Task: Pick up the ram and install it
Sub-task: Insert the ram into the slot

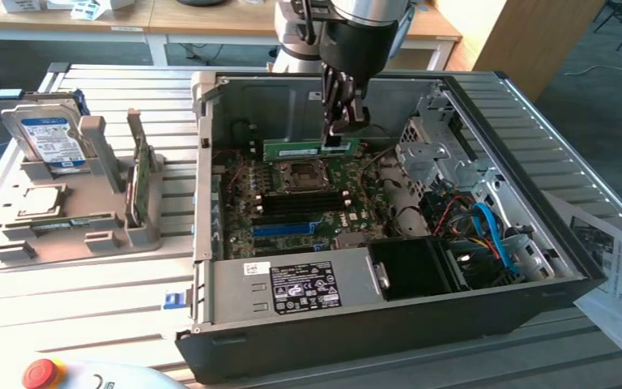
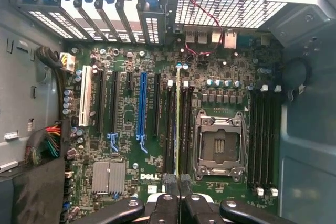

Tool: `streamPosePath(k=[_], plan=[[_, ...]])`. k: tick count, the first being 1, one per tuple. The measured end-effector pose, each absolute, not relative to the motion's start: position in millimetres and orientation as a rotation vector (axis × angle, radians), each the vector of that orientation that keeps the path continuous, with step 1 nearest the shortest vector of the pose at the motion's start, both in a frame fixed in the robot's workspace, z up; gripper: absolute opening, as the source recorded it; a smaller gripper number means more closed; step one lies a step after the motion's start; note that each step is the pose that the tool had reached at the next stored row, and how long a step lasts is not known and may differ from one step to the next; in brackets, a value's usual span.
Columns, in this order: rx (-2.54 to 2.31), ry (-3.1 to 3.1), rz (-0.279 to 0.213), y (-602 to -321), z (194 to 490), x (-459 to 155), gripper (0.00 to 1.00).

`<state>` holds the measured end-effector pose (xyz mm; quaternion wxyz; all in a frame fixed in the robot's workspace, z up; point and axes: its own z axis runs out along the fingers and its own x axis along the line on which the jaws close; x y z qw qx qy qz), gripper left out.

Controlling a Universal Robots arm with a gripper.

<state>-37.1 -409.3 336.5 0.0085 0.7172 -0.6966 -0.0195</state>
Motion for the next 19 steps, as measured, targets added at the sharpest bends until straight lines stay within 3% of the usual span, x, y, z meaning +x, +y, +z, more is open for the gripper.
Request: streamPosePath(k=[19], plan=[[2.241, -2.177, -0.061, -409.3, 328.2, -37.1, 0.11]])
